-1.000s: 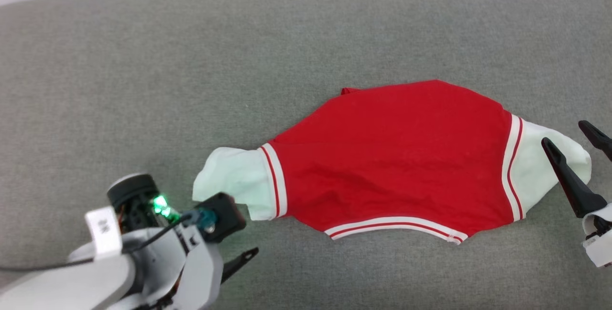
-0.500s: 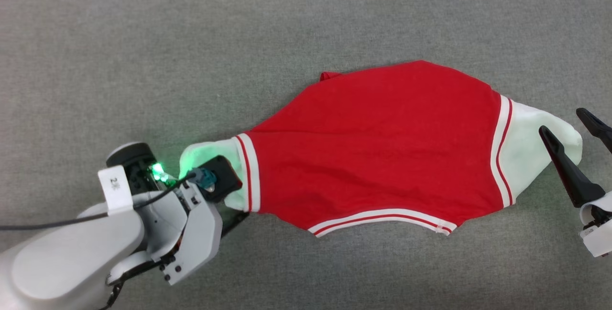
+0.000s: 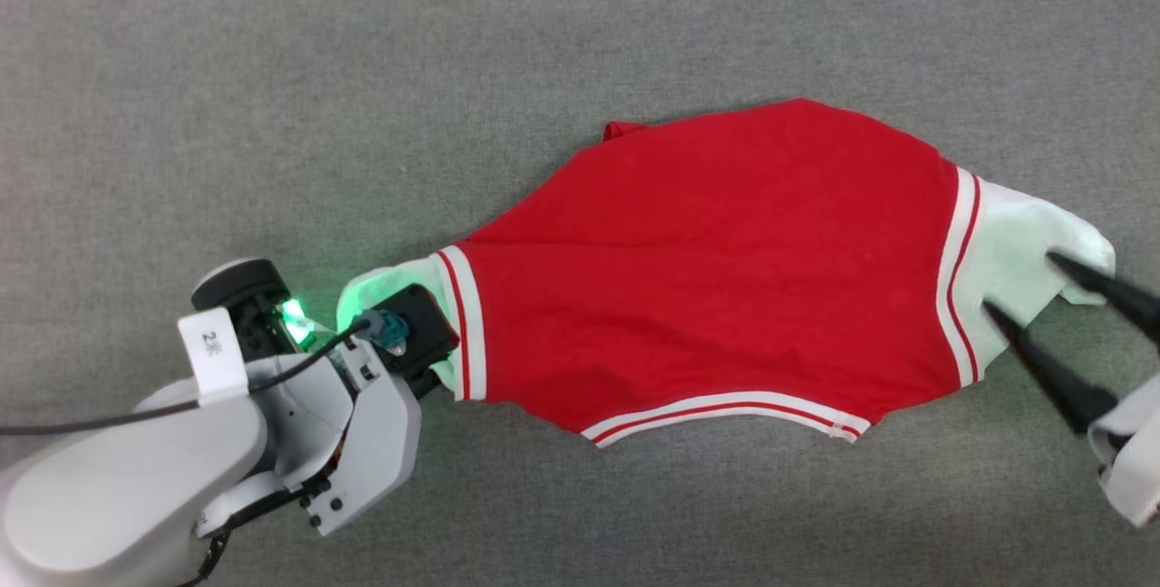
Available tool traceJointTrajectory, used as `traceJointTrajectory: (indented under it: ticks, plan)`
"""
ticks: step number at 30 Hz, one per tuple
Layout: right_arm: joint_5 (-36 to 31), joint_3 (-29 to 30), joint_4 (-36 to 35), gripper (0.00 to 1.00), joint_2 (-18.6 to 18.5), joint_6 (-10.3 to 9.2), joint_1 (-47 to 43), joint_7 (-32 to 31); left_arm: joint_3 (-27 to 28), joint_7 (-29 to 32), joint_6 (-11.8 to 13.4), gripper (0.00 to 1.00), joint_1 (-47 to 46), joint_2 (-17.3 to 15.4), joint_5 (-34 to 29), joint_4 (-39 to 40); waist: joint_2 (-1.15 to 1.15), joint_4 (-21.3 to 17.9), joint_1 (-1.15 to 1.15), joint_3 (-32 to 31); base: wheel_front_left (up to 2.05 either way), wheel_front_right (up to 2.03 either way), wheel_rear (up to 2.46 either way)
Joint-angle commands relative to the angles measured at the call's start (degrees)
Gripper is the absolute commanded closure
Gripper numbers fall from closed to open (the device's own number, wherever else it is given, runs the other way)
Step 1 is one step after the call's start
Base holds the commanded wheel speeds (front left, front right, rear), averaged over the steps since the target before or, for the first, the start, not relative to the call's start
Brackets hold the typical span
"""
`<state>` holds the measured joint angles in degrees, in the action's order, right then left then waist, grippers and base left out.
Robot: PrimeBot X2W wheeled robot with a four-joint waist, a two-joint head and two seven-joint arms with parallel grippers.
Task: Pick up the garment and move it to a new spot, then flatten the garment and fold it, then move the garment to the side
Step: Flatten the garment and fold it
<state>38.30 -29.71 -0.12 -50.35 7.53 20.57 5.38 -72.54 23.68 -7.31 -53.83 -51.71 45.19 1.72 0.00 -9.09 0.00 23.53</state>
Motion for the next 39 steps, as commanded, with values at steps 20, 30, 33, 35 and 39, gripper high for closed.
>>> traceJointTrajectory:
  ticks: [20, 30, 33, 35, 39]
  plan:
    - [-8.1, -31.6, 1.4, 0.0, -12.7, -0.15, 21.0, -14.5, -1.6, 0.2, -0.1, 1.0, -2.6, 2.2, 1.4, 0.6, 0.0, 4.0, 0.0, 6.5, 0.0, 0.0, 0.0]
    - [-2.2, -35.0, 4.3, 1.0, -11.6, -0.15, 26.2, -9.1, -1.3, -5.6, 0.1, 1.0, -2.3, 1.0, 9.0, -1.0, 0.0, 3.4, 0.0, 4.6, 0.0, 0.0, 0.0]
    - [1.2, -33.0, 2.4, 1.0, -13.5, -0.09, 25.9, -6.2, -0.9, -9.1, -0.1, 1.0, -2.3, -0.7, 12.6, -0.2, 0.0, 3.2, 0.0, 2.8, 0.0, 0.0, 0.0]
    - [2.7, -31.4, 0.9, 1.0, -15.1, -0.1, 25.7, -4.7, 0.2, -11.7, -0.1, 1.0, -2.2, -2.0, 15.3, 0.9, 0.0, 3.3, 0.0, 1.5, 0.0, 0.0, 0.0]
    - [4.9, -28.1, -2.4, 1.0, -18.0, -0.09, 24.8, -2.7, 2.5, -16.3, -0.1, 1.0, -1.3, -4.4, 19.8, 3.9, 0.0, 3.7, 0.0, -1.1, 0.0, 0.0, 0.0]
